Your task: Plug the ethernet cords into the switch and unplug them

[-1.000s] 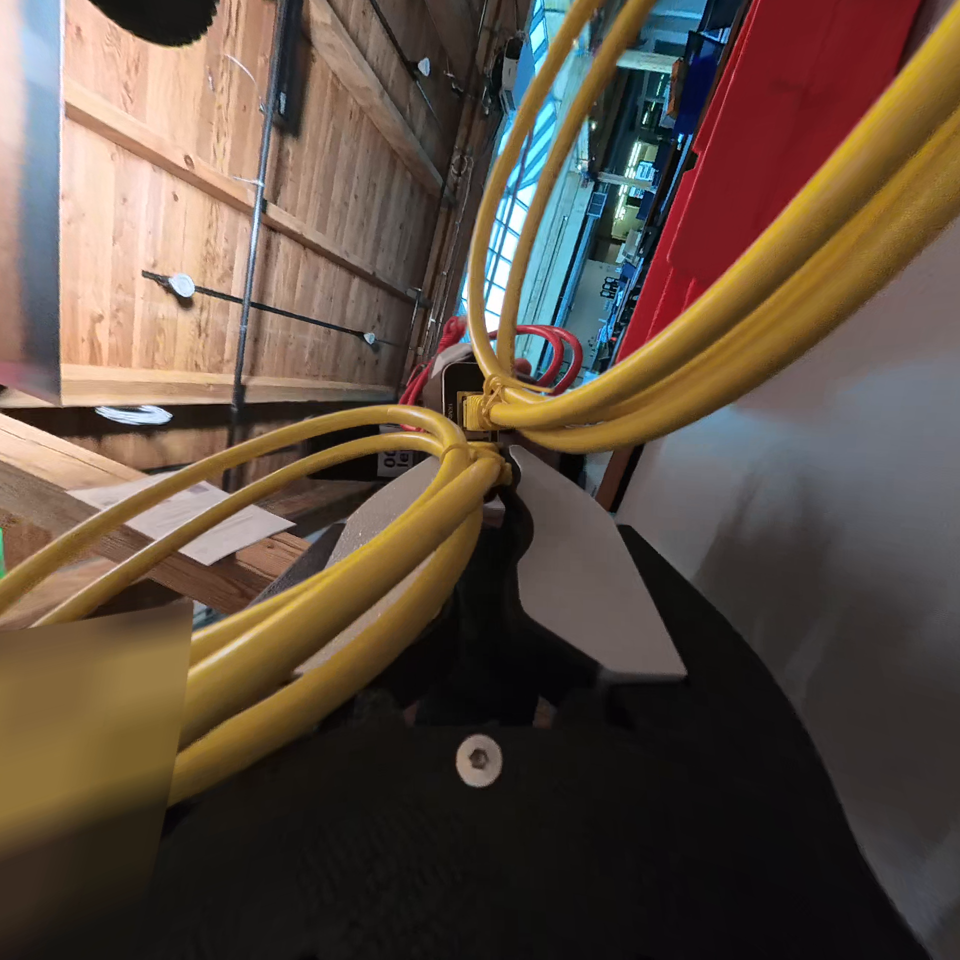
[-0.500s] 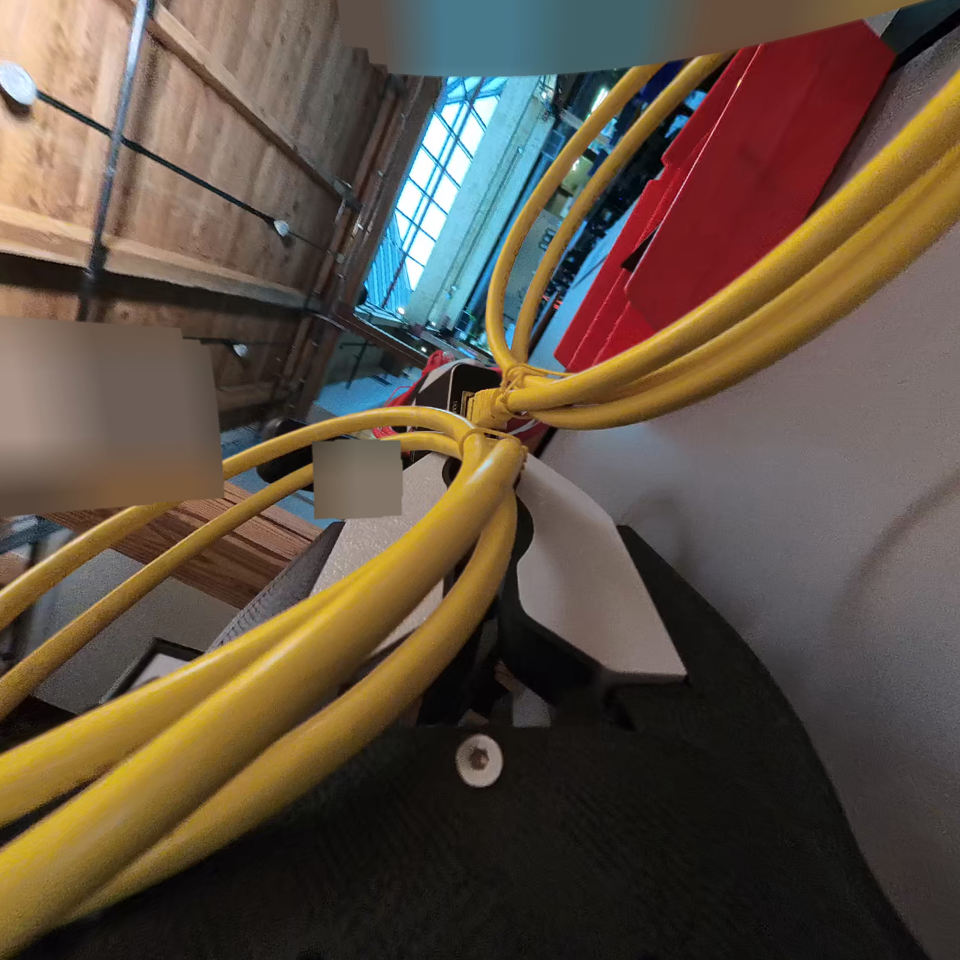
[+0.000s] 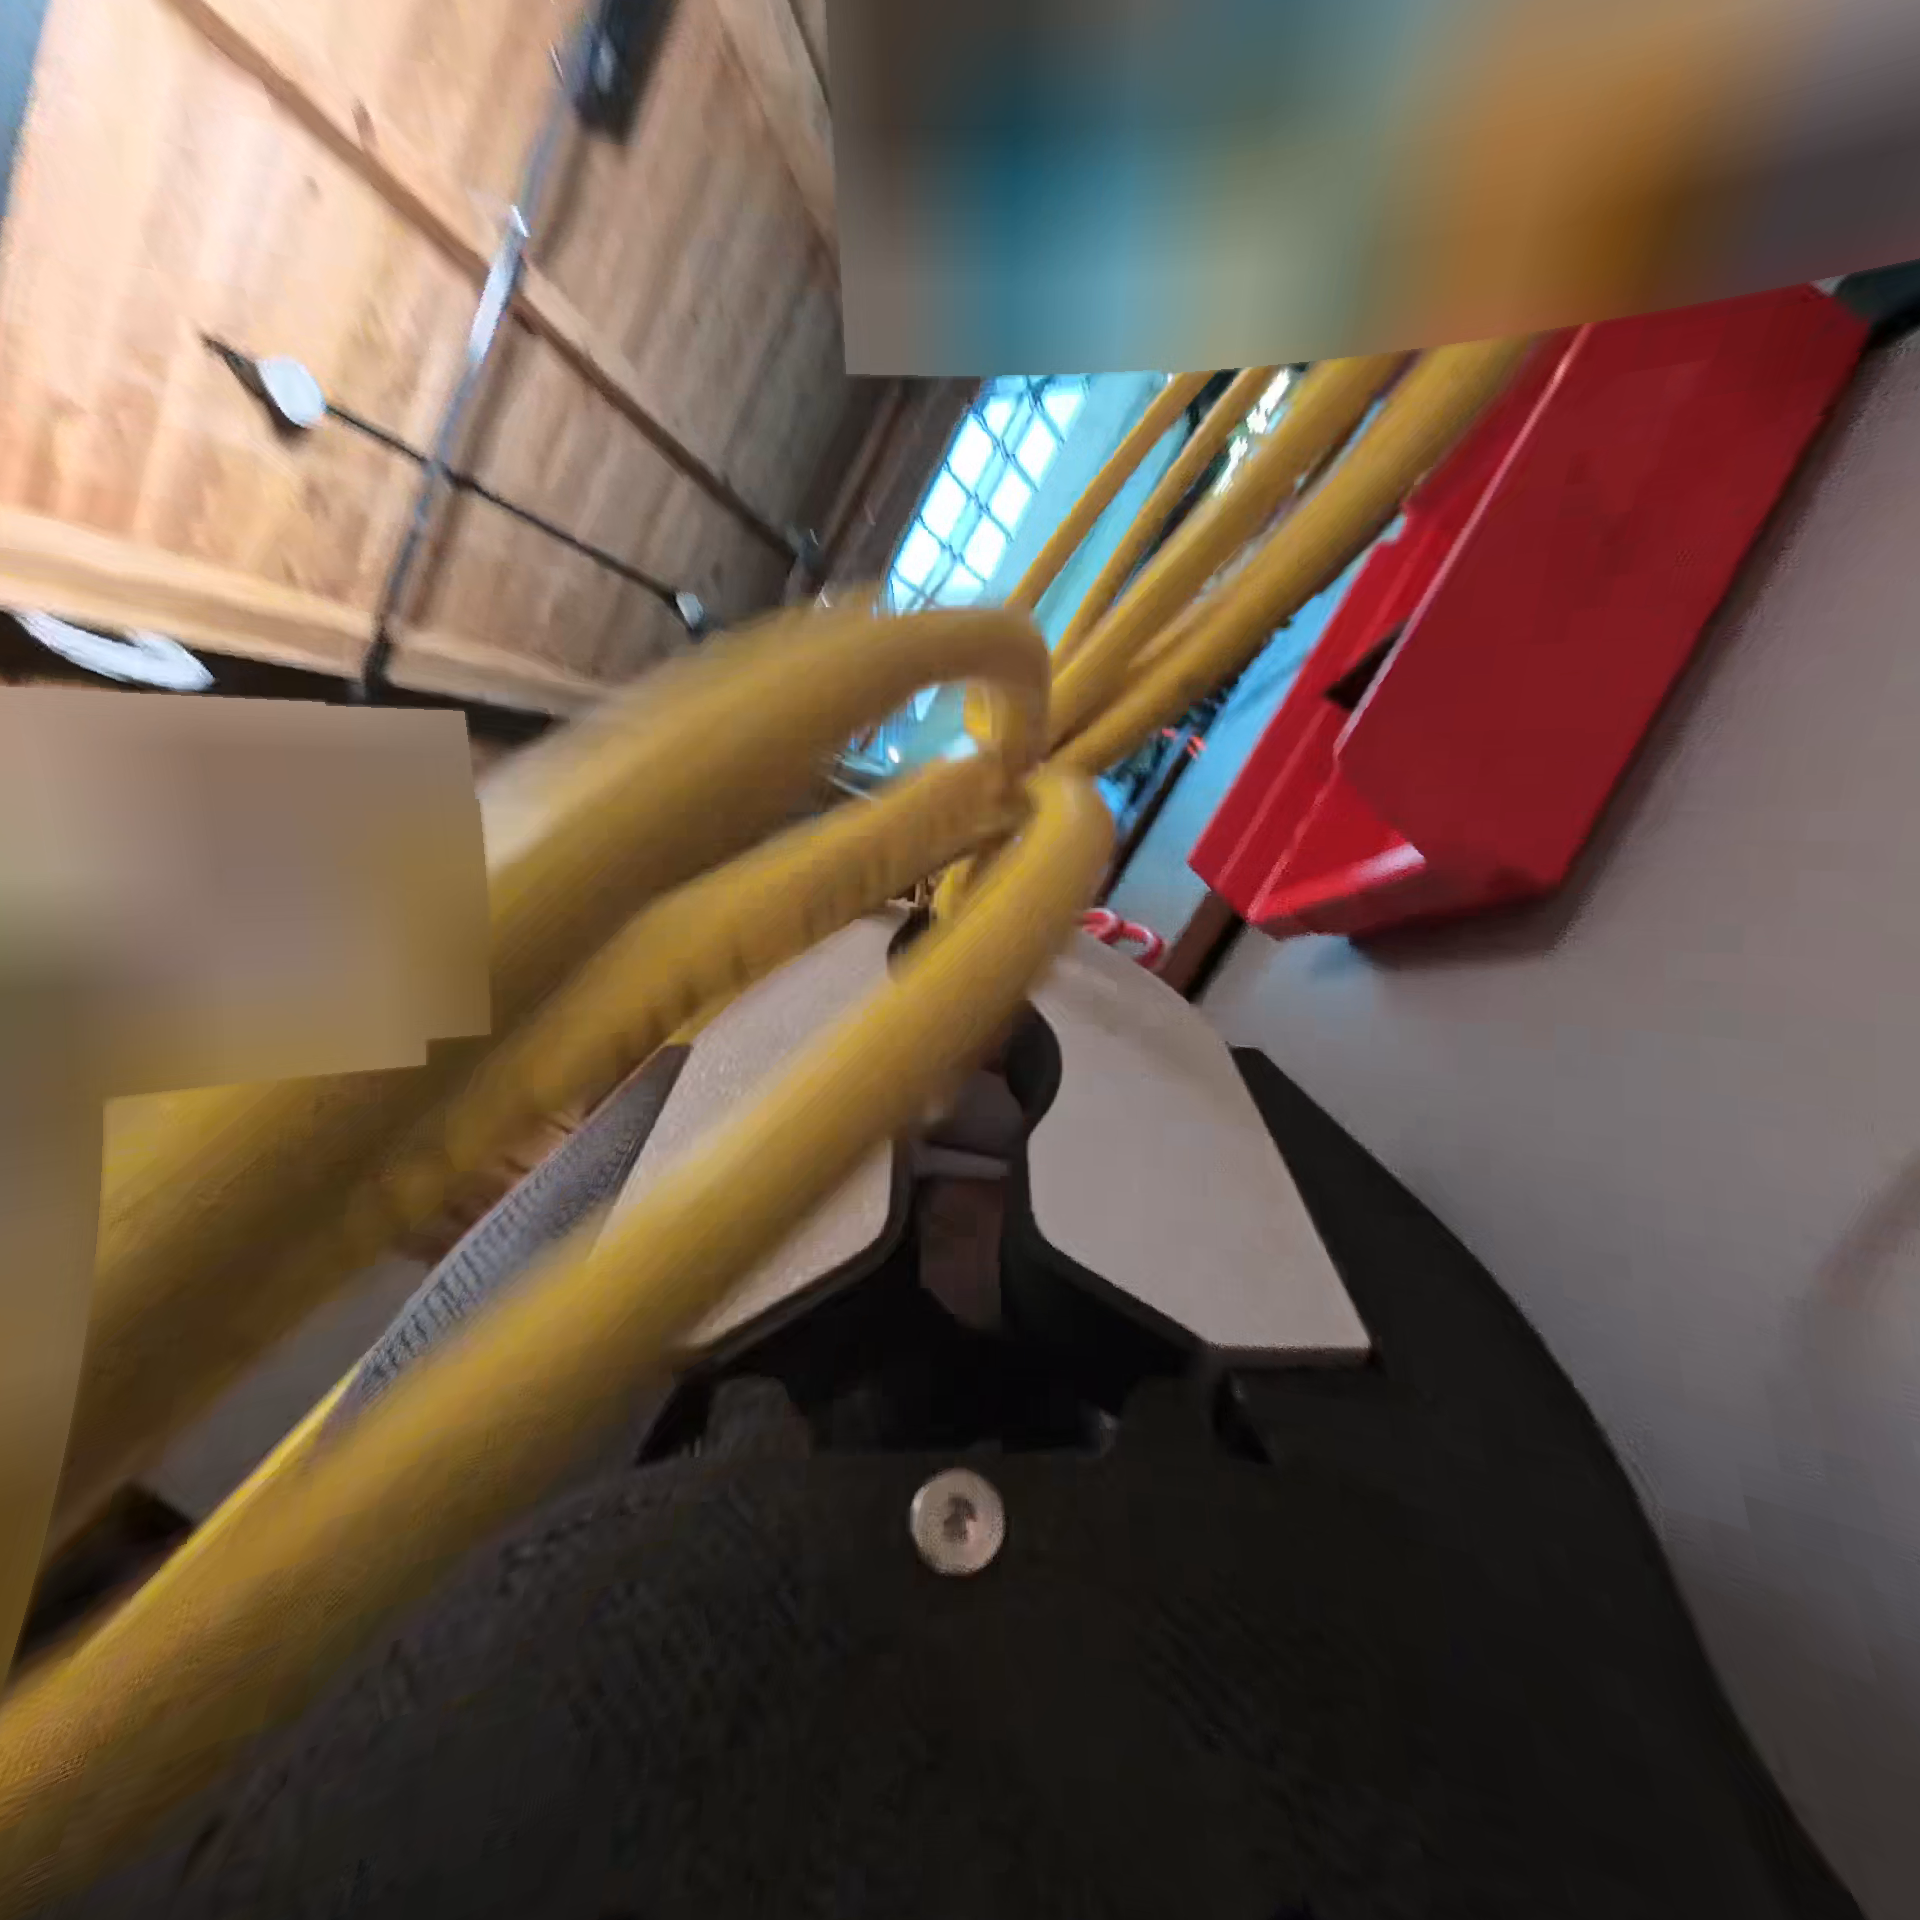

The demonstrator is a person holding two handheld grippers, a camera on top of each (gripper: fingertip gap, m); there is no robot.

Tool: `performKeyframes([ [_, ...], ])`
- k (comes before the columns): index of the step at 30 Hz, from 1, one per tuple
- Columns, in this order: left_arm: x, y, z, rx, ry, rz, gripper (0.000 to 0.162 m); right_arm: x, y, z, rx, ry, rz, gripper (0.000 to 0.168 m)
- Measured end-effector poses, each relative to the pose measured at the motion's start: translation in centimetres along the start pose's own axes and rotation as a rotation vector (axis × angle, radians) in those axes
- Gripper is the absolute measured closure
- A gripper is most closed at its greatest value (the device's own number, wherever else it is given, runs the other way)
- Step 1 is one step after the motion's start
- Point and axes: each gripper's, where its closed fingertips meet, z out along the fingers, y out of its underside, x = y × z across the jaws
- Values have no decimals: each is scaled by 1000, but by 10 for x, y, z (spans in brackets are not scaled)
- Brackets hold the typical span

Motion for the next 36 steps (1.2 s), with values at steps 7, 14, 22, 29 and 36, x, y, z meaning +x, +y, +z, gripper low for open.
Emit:
performKeyframes([
  [7, -6, -18, -2, 62, -145, 161, 98, -13, -9, 8, 208, -177, 224, 154],
  [14, -7, -22, -8, 108, -192, 177, 98, -16, -1, 12, 236, -195, 217, 151],
  [22, -3, -23, -9, 129, -159, 244, 98, -19, 1, 12, 259, -271, 247, 153],
  [29, 6, -23, -7, 105, -257, 325, 98, -21, -1, 15, 325, -279, 221, 153],
  [36, 9, -25, -3, 135, -278, 298, 98, -23, -4, 10, 353, -303, 255, 153],
])
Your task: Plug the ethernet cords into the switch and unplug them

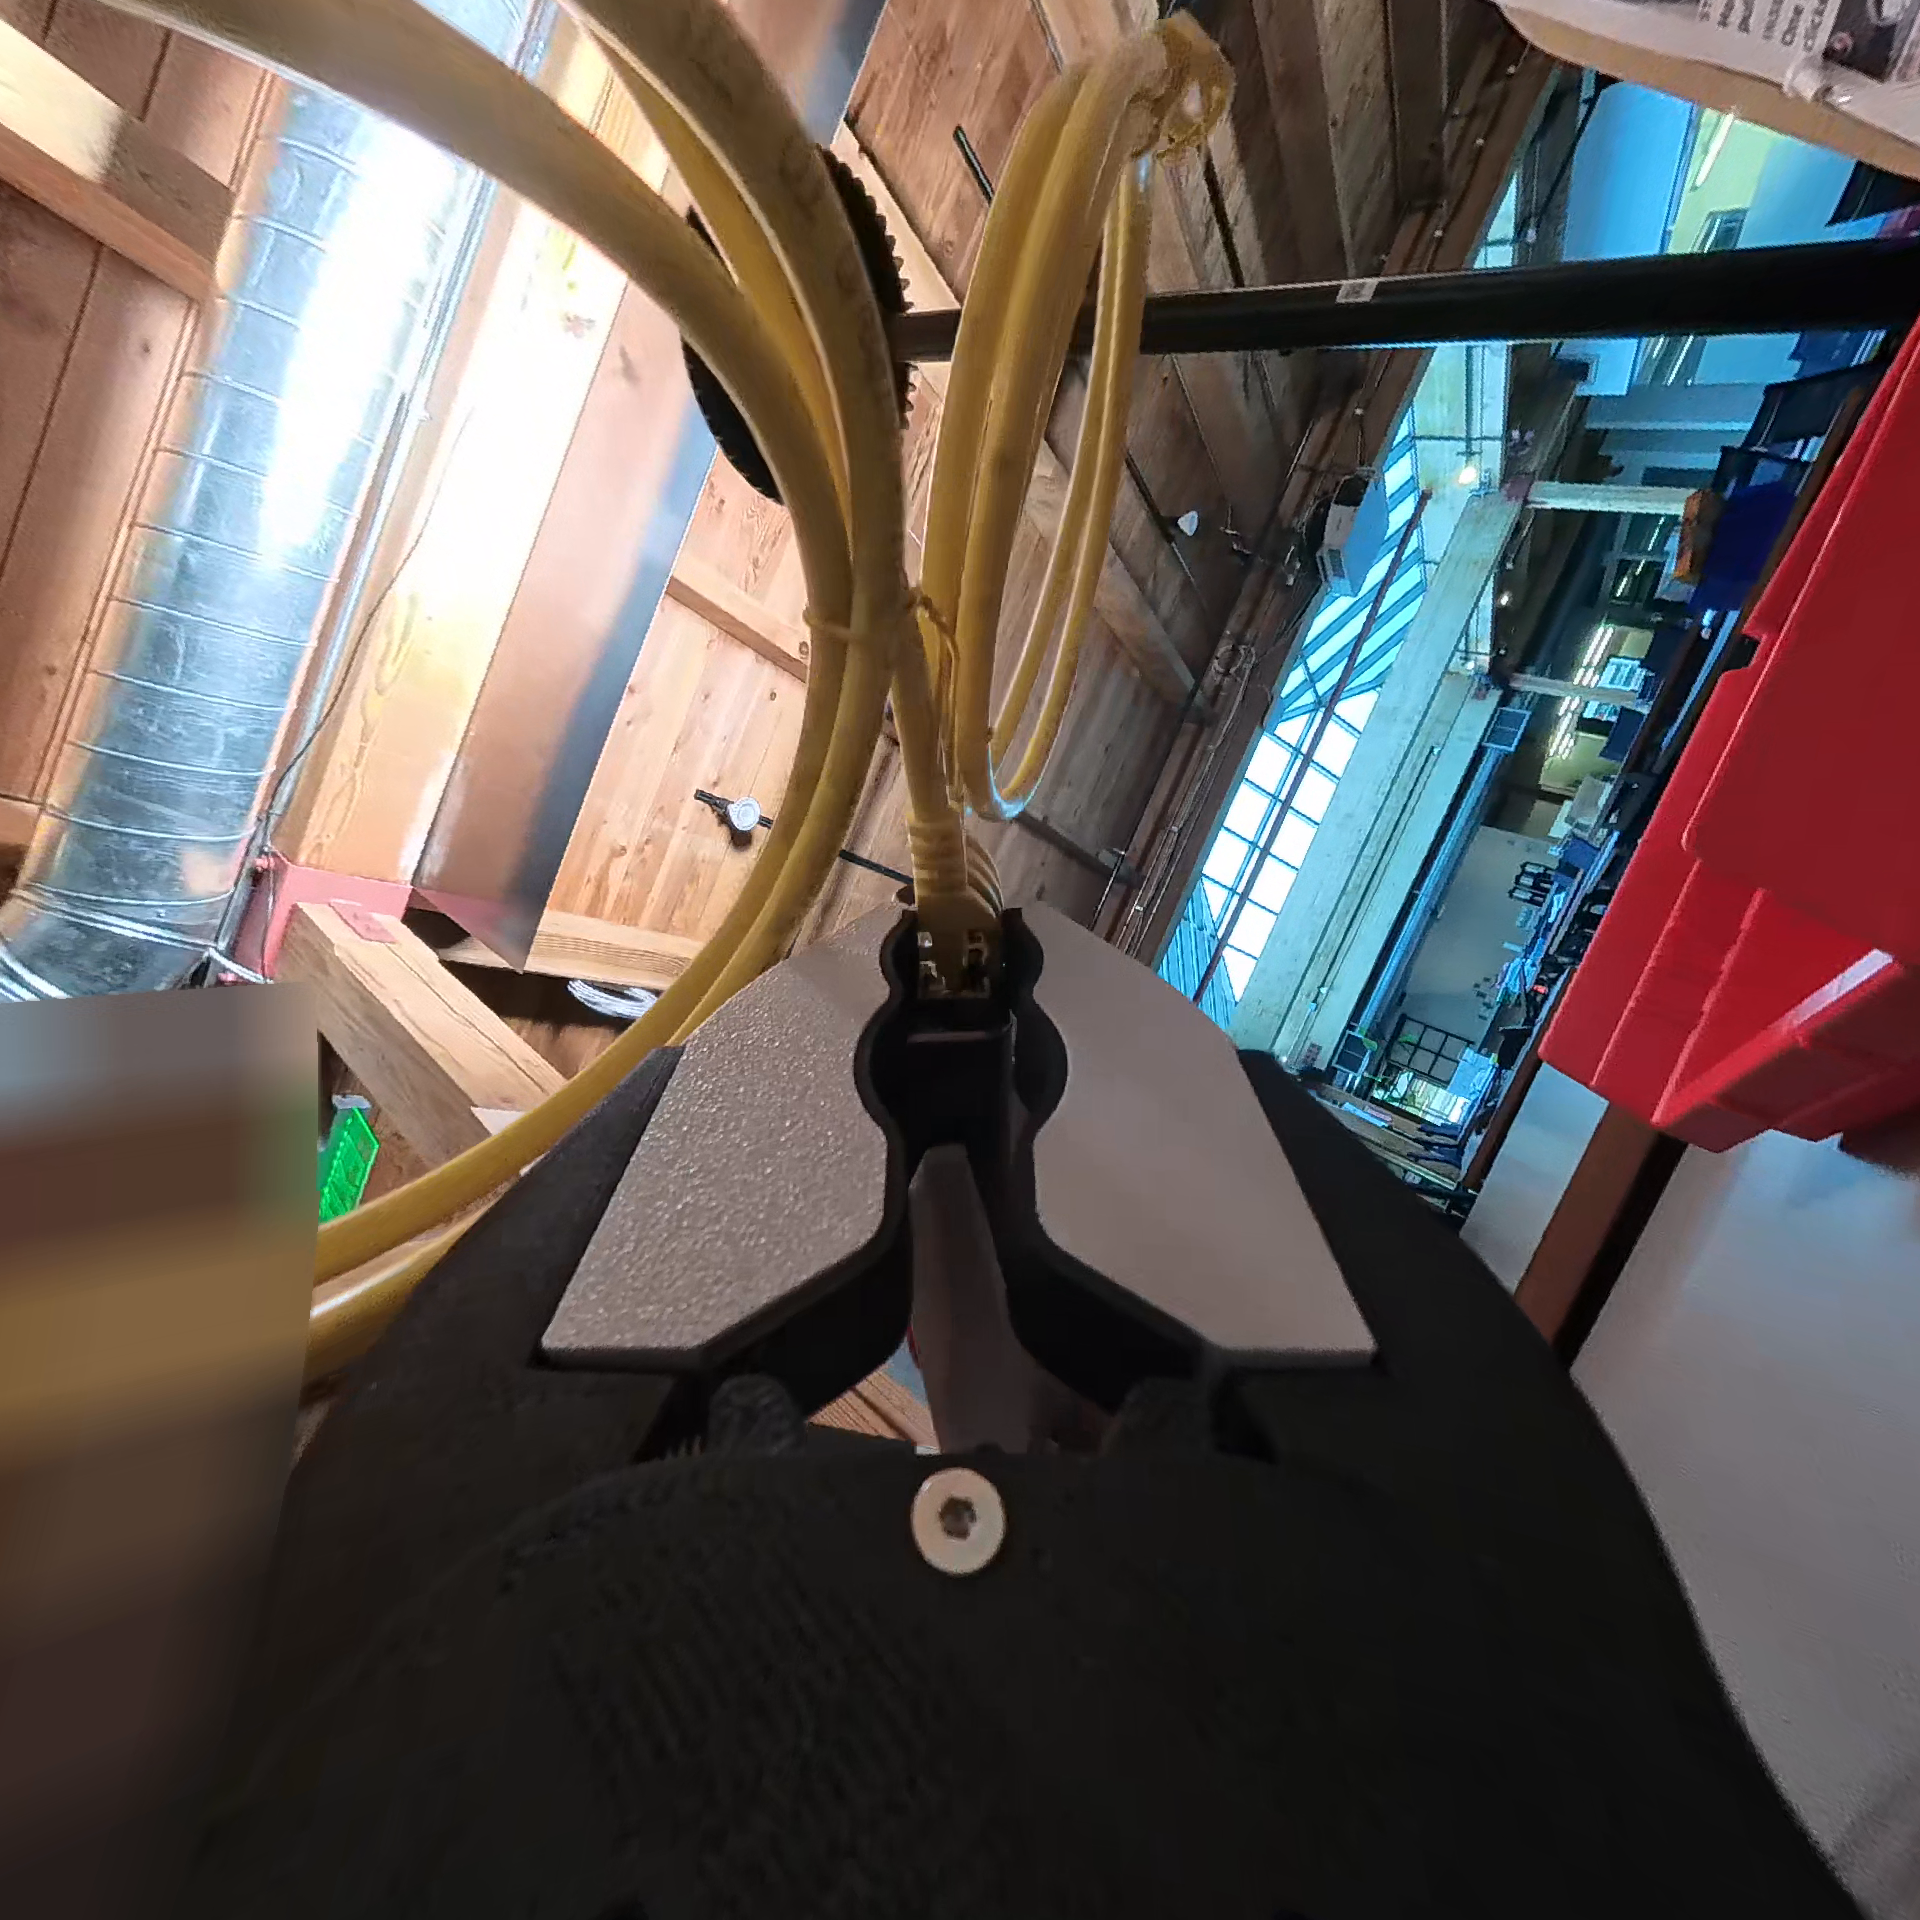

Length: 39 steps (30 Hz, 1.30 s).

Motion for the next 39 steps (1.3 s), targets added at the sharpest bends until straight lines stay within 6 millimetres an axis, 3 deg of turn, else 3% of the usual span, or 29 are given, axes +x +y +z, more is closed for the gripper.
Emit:
performKeyframes([
  [6, -5, 19, 15, -14, -21, -209, 98, 14, -18, 3, 31, 114, -71, 152],
  [14, -7, 80, 60, -59, 21, -415, 98, 59, -72, 11, 26, 332, -199, 154],
  [19, -1, 113, 86, -107, 47, -397, 98, 82, -105, 10, 84, 330, -220, 154],
  [24, -3, 135, 103, -128, 64, -339, 98, 99, -126, 14, 129, 280, -214, 154],
  [32, -12, 160, 106, -200, 89, -293, 98, 123, -135, 21, 148, 184, -182, 154],
  [37, -24, 159, 105, -191, 63, -206, 98, 123, -131, 32, 88, 148, -169, 154],
  [39, -25, 154, 105, -191, 70, -130, 98, 120, -129, 32, 26, 165, -241, 154],
])
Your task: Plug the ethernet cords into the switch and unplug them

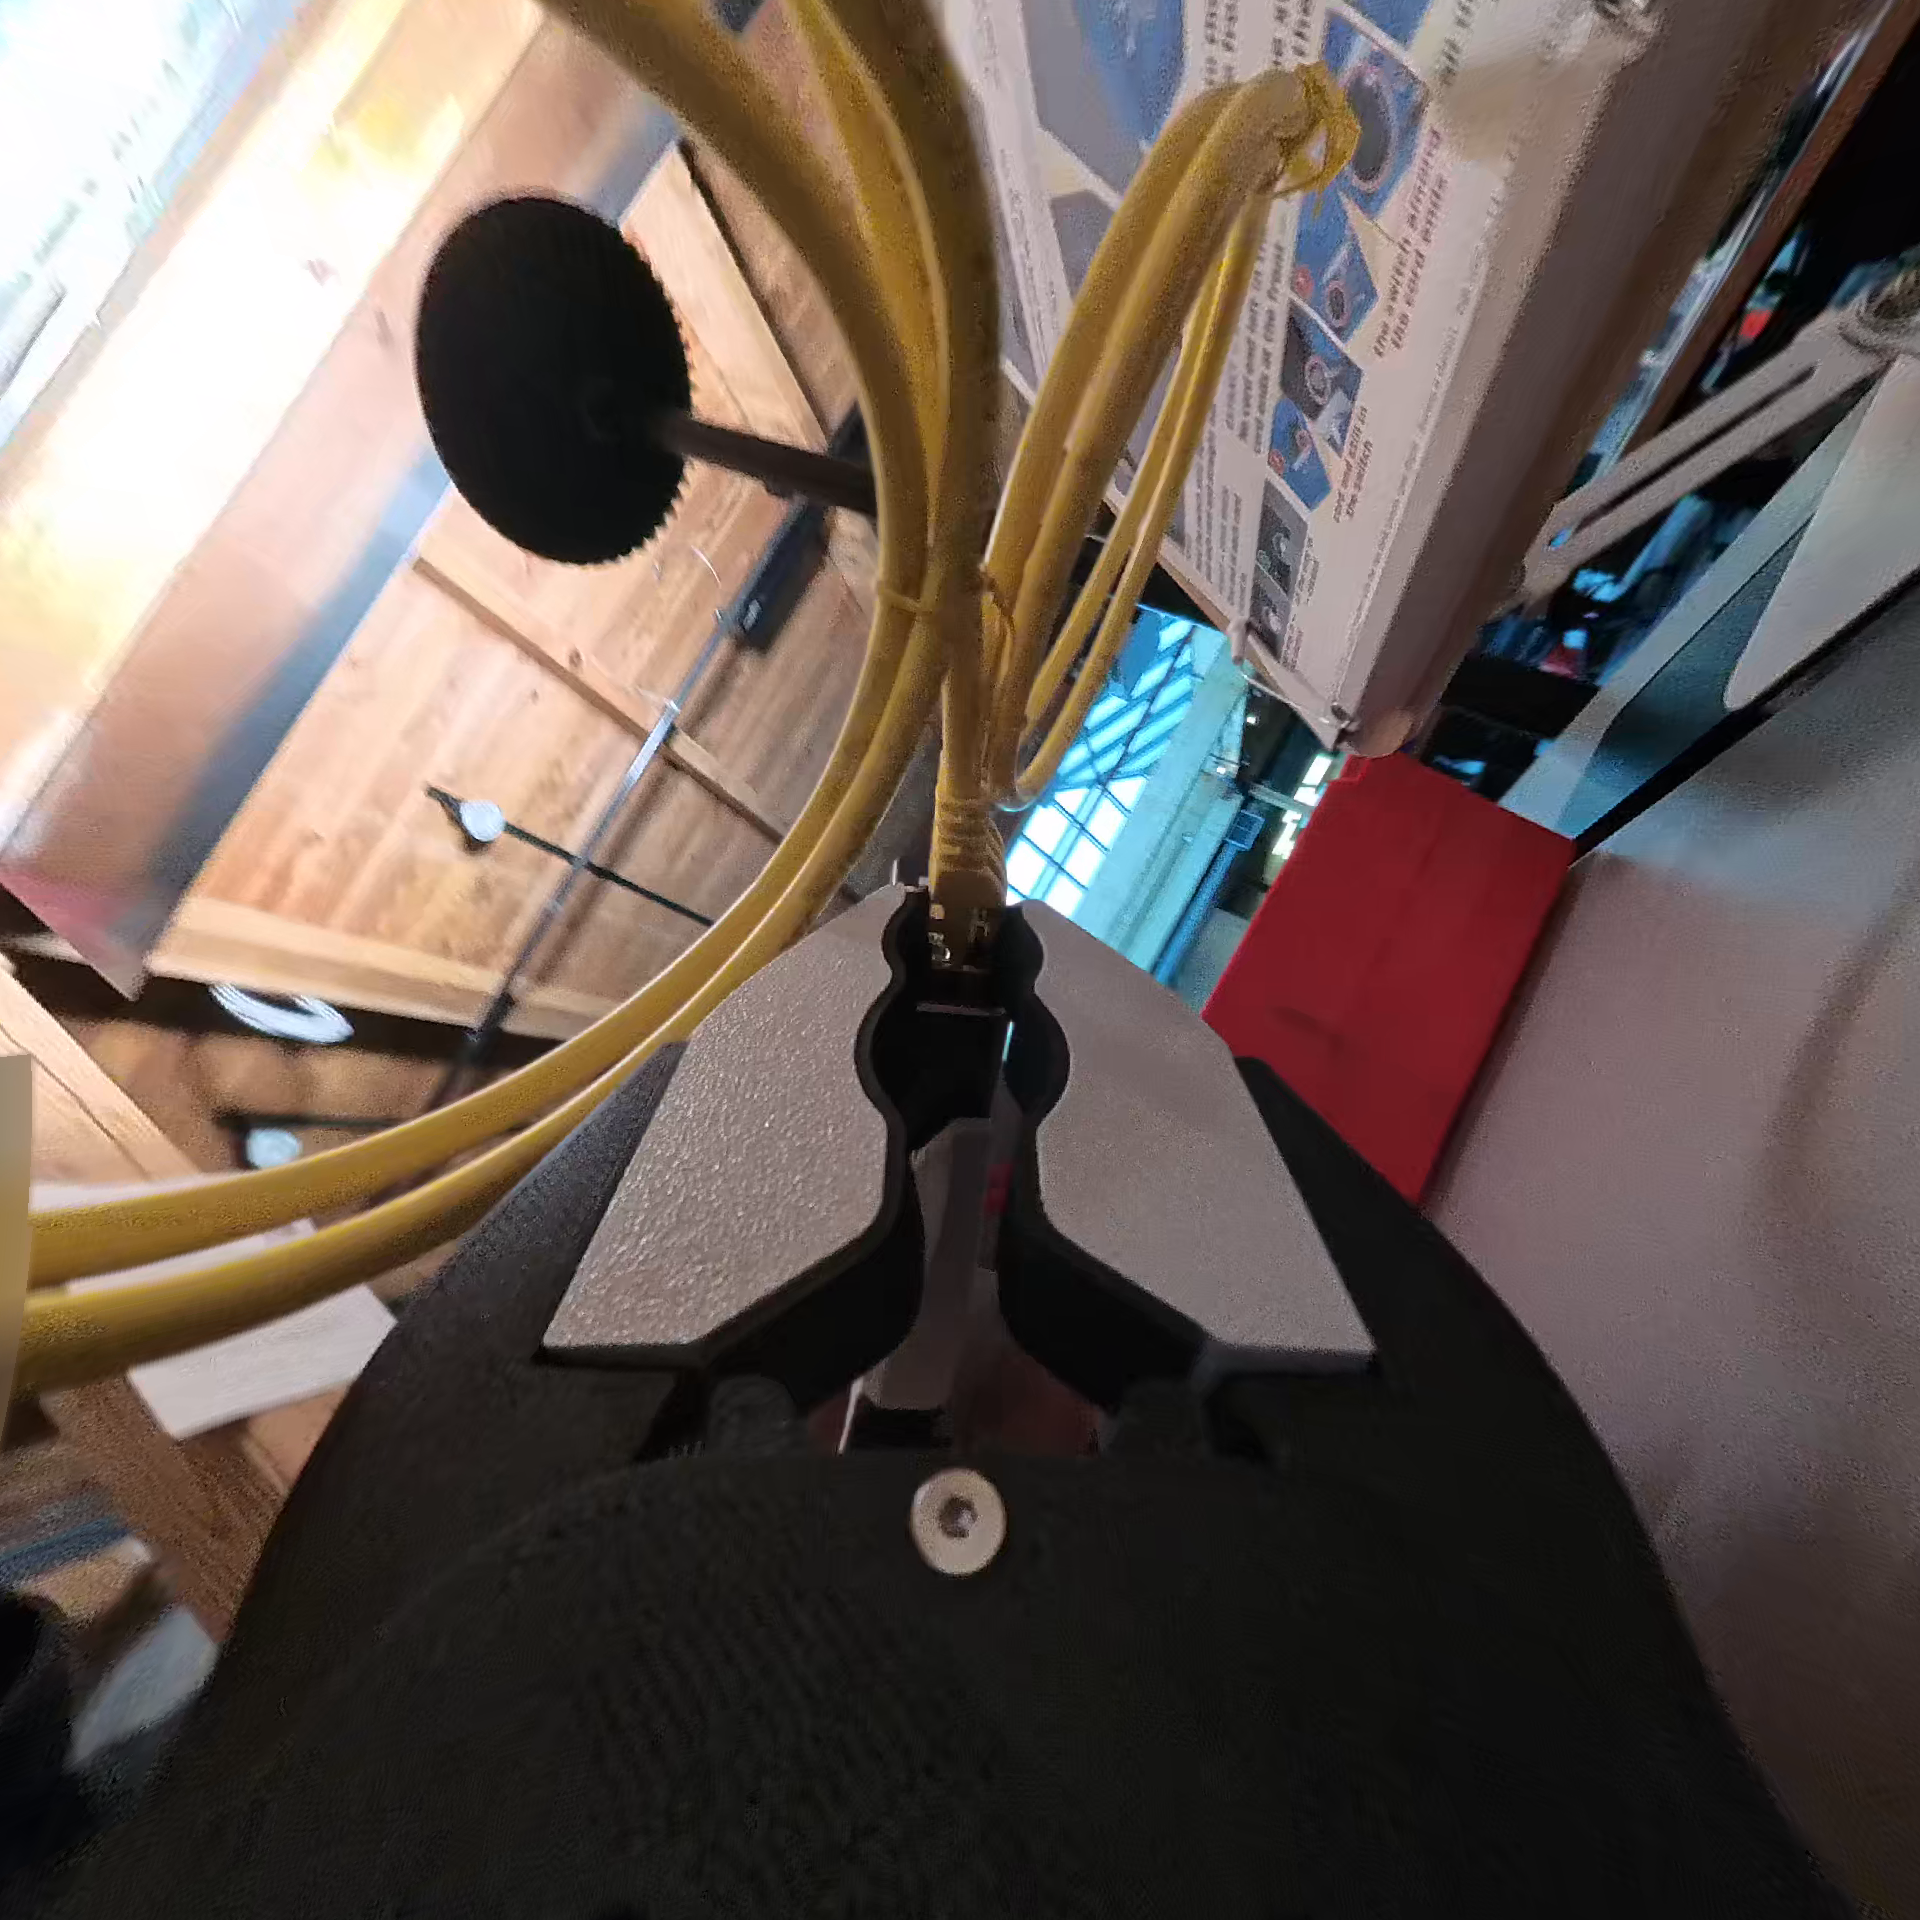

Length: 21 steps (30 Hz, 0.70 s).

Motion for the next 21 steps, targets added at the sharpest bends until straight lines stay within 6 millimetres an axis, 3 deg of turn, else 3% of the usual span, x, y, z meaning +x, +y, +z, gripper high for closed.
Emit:
performKeyframes([
  [9, -7, -15, -5, 91, -25, -114, 98, -21, 3, 8, -21, -60, 21, 154],
  [15, -8, -23, -4, 96, 11, -138, 98, -32, 1, 10, -84, 8, -147, 155],
  [17, -7, -36, -5, 147, 10, -203, 97, -50, 0, 14, -94, -5, -226, 153],
  [19, 0, -41, -3, 155, 49, -253, 82, -69, -8, 14, -87, -3, -320, 154],
  [21, 18, -45, 0, 165, 166, -349, 77, -89, -17, 12, -74, 5, -439, 154],
])
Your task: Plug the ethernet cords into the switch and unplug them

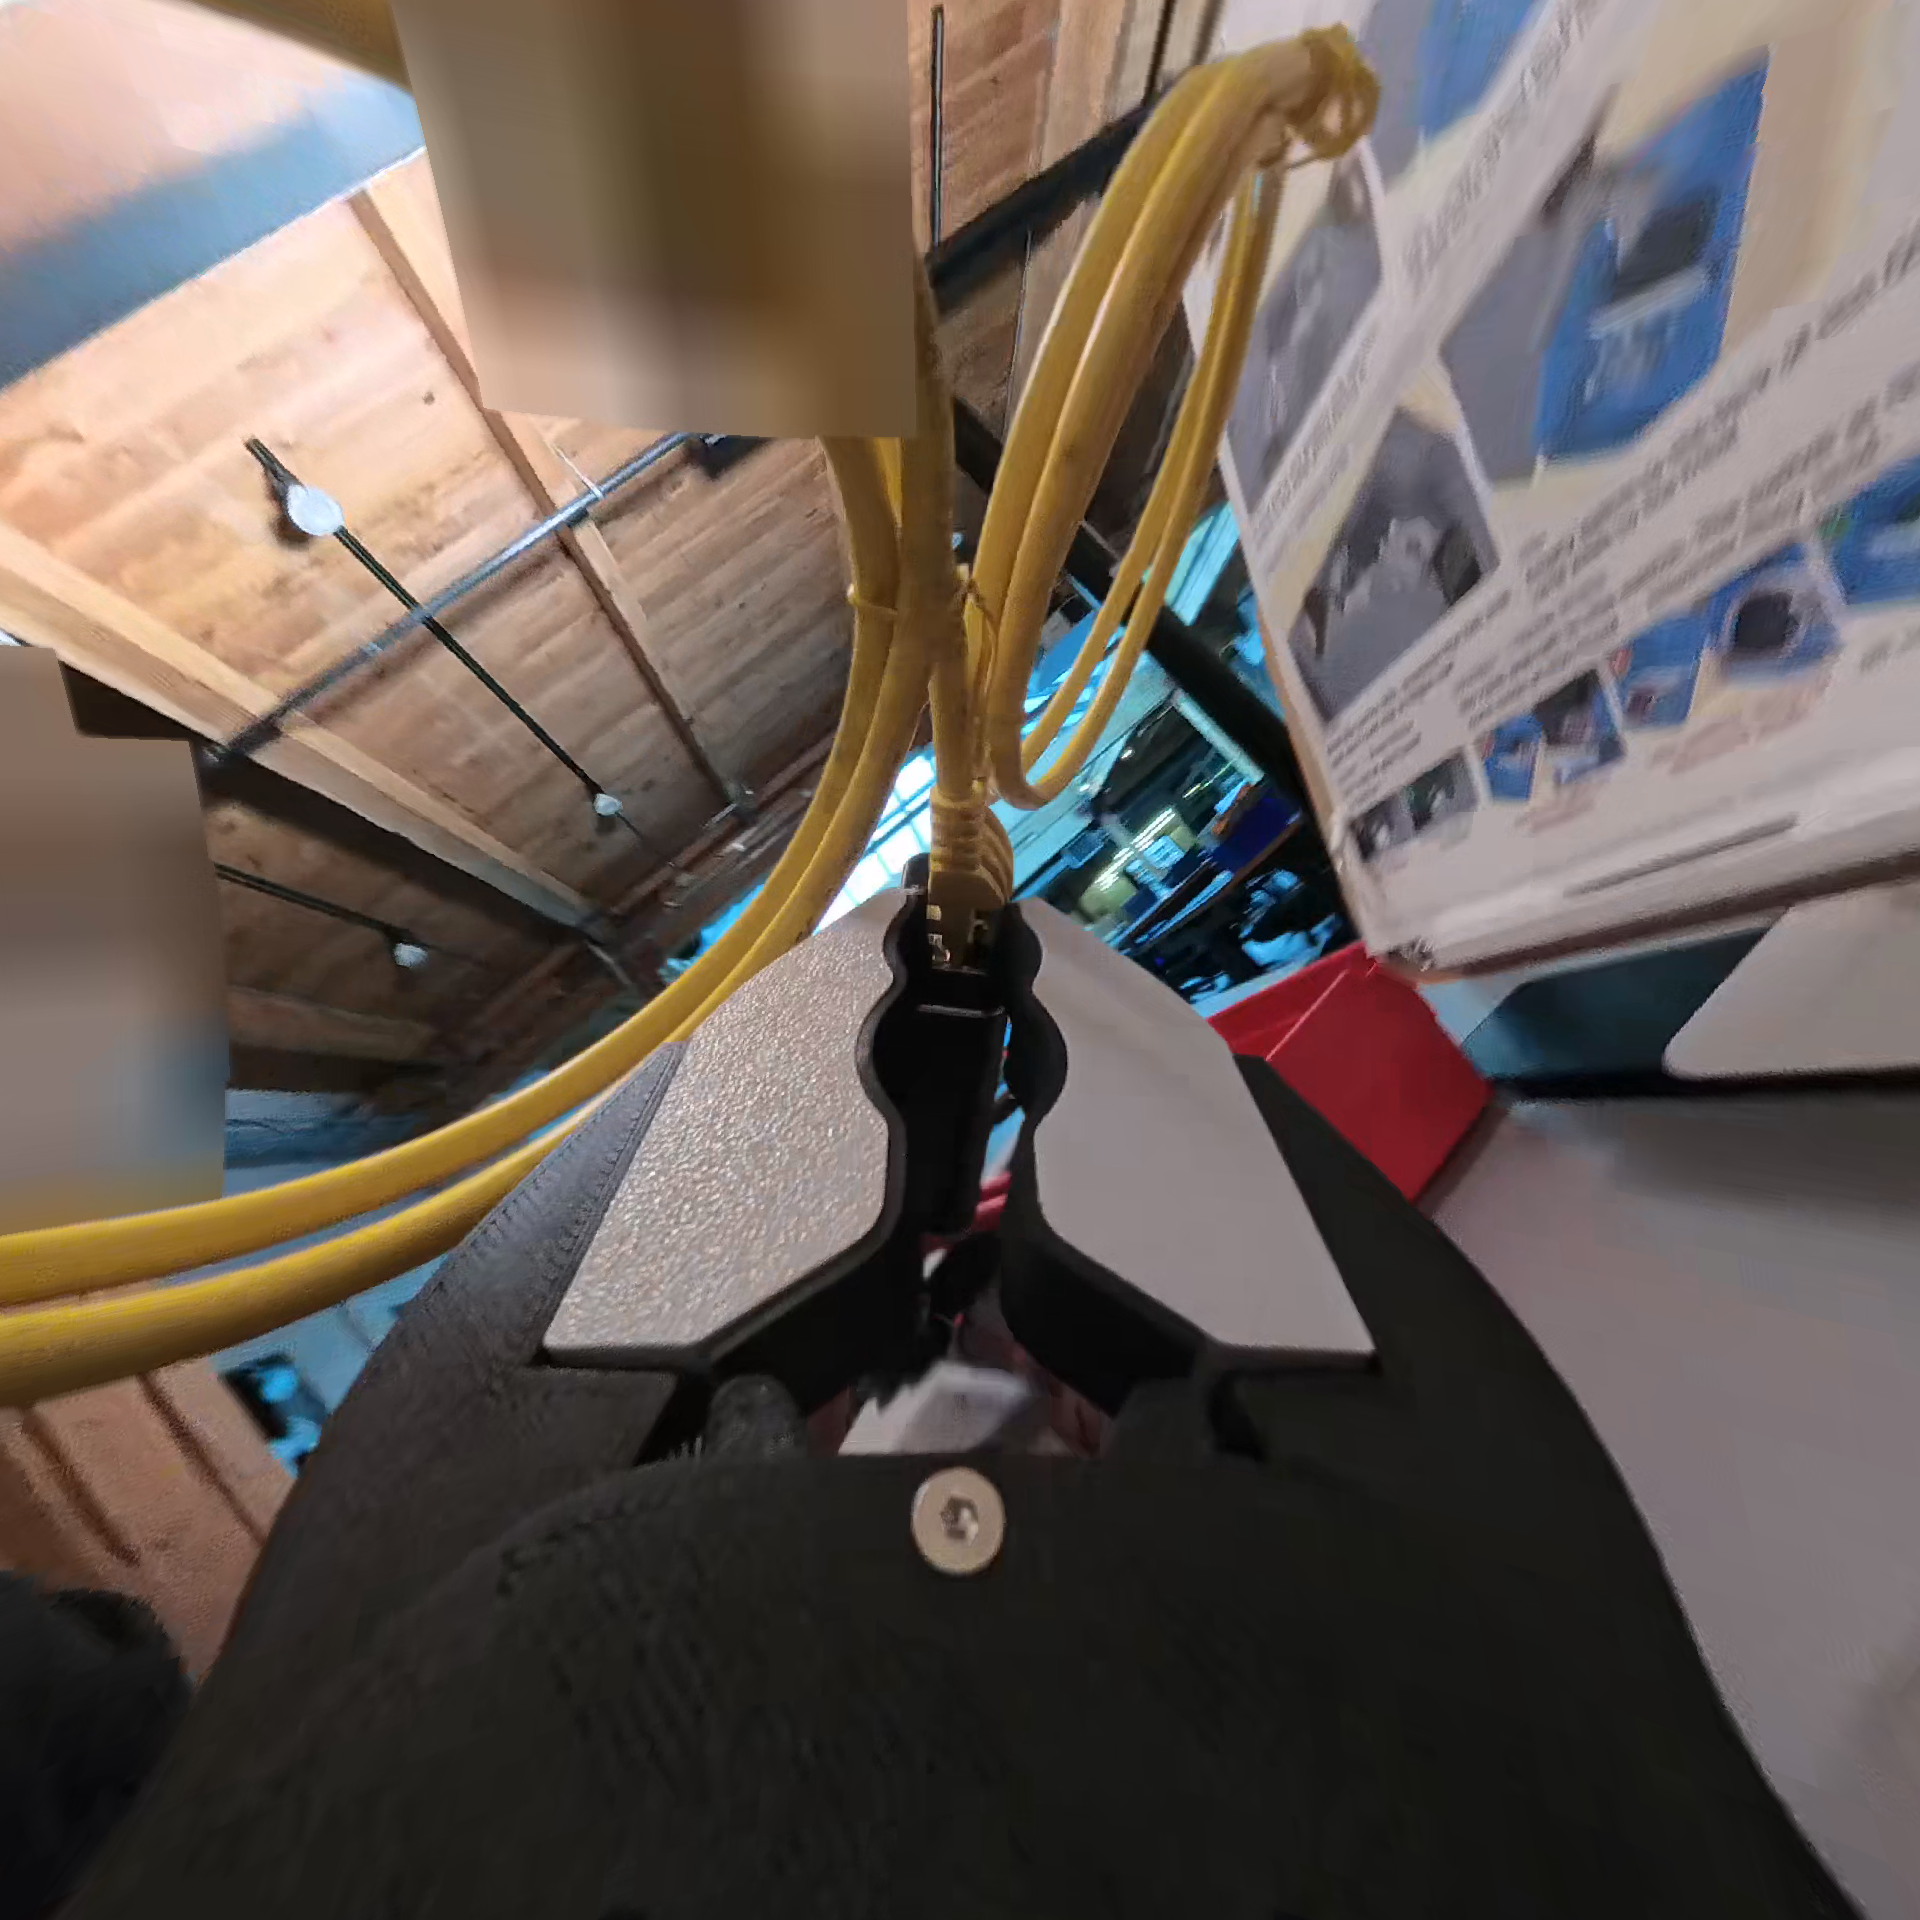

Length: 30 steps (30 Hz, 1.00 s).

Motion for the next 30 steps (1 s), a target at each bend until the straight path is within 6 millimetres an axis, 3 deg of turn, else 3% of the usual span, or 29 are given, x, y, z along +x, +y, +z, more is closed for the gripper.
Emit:
performKeyframes([
  [3, 34, 9, 5, -79, 217, -148, 74, -19, -24, -9, 17, 35, -155, 154],
  [6, 80, 14, -13, -235, 615, -292, 70, -28, -45, -22, 19, 108, -325, 154],
  [8, 104, 16, -53, -409, 938, -384, 90, -39, -56, -29, 37, 98, -389, 154],
  [9, 113, 15, -81, -512, 1113, -433, 91, -40, -60, -32, 37, 122, -426, 154],
  [11, 121, -1, -140, -624, 1440, -491, 113, -40, -62, -36, -6, 169, -543, 154],
  [13, 121, -12, -170, -608, 1563, -400, 108, -49, -58, -33, -33, 117, -558, 154],
  [14, 119, -11, -168, -591, 1513, -305, 104, -53, -53, -30, -60, 86, -567, 154],
  [16, 104, -17, -132, -512, 1233, -123, 93, -62, -33, -22, -159, 2, -586, 153],
  [17, 93, -33, -113, -414, 1095, -87, 98, -66, -24, -18, -198, -39, -595, 154],
  [20, 57, -85, -86, -117, 819, -89, 113, -83, 7, -9, -298, -198, -595, 154],
  [21, 42, -90, -79, -96, 717, -100, 118, -87, 15, -6, -324, -239, -584, 154],
  [23, 26, -90, -78, -87, 664, -126, 148, -91, 32, -2, -383, -288, -594, 154],
  [25, 20, -90, -81, -75, 665, -125, 150, -88, 44, 2, -425, -293, -589, 154],
  [26, 11, -94, -79, -55, 597, -108, 149, -84, 47, 4, -428, -279, -598, 154],
  [28, 3, -98, -80, -46, 533, -69, 110, -83, 51, 4, -436, -300, -592, 154],
  [30, 5, -85, -81, -131, 550, -50, 103, -86, 51, 3, -427, -320, -590, 154],
])
